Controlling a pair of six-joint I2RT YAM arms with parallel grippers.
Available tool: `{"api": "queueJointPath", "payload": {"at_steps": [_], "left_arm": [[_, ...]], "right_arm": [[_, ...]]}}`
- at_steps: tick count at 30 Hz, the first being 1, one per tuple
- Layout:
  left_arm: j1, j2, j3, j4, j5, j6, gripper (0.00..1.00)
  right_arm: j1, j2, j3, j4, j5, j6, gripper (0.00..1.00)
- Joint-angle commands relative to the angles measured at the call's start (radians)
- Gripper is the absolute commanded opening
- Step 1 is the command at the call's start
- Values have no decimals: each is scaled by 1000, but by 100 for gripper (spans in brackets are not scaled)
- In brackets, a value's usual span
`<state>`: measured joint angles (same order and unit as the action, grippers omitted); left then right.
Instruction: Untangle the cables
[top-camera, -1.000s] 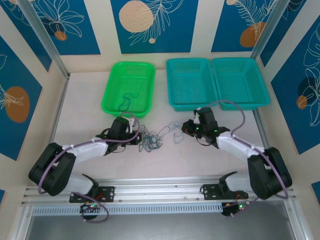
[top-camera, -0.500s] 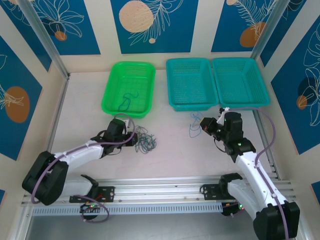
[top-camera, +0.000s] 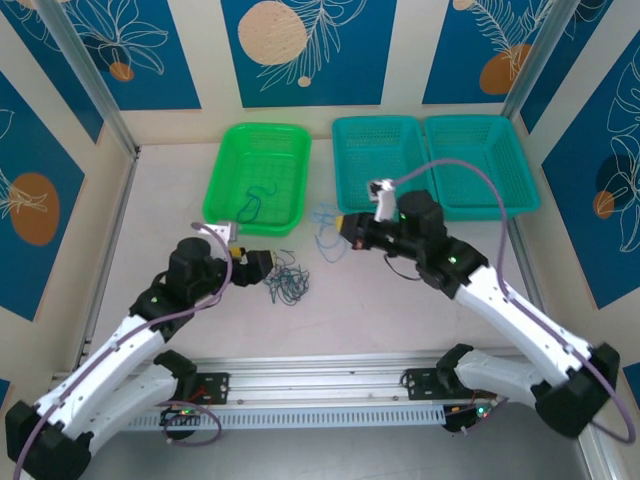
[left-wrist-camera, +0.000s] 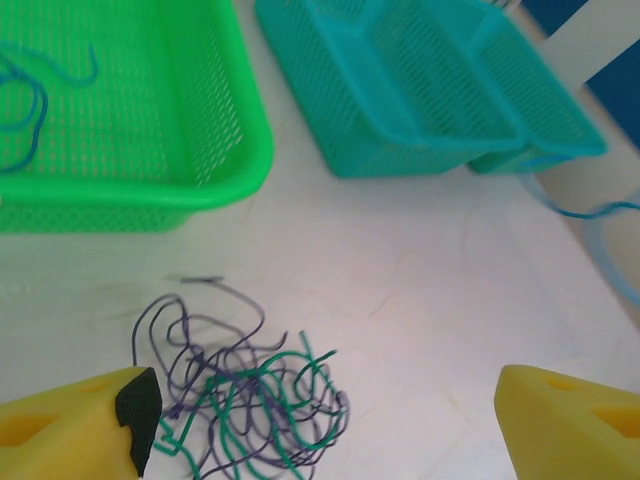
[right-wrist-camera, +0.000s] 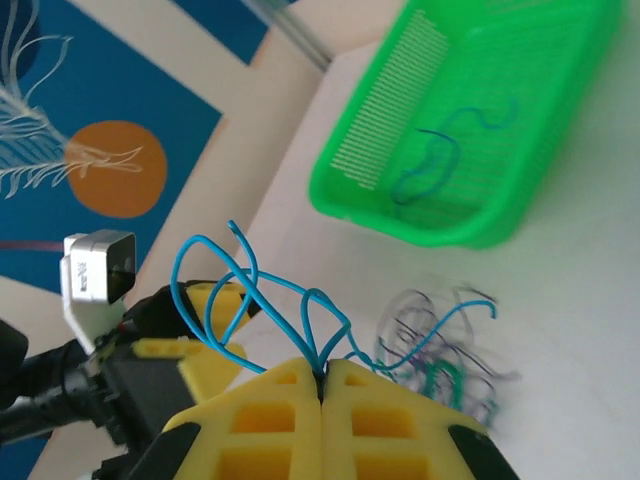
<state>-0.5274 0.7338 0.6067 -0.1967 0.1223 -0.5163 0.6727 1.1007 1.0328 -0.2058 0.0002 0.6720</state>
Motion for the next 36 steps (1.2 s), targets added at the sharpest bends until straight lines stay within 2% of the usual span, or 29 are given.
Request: {"api": "queueJointPath", "payload": {"at_steps": [1, 6, 14, 19, 21, 23, 26, 30, 36], "left_arm": [[5, -67, 65, -109, -1, -9, 87], [5, -116, 94, -202, -75, -12, 87], [6, -126, 68, -239, -96, -1, 87], [6, -132, 70, -258, -108, 16, 88], [6, -132, 67, -257, -113, 14, 88], [7, -127, 61, -251, -114, 5, 89], [7, -108, 57, -246, -112, -10, 89], [6, -78, 55, -237, -97, -20, 89], [6, -3, 14, -172, -84, -42, 88]], "right_arm": [[46, 163, 155, 33, 86, -134, 0], [36, 455, 390, 80, 110, -194, 0], [22, 909, 769, 58, 82, -227, 0], [25, 1116, 965, -17, 71, -248, 0], [24, 1170, 1015, -43, 56, -253, 3], [27, 1219, 1073, -85, 59, -253, 14], [28, 1247, 1163, -178, 80, -261, 33], [23, 1158, 1125, -203, 104, -285, 36], [18, 811, 697, -23, 78, -262, 36]]}}
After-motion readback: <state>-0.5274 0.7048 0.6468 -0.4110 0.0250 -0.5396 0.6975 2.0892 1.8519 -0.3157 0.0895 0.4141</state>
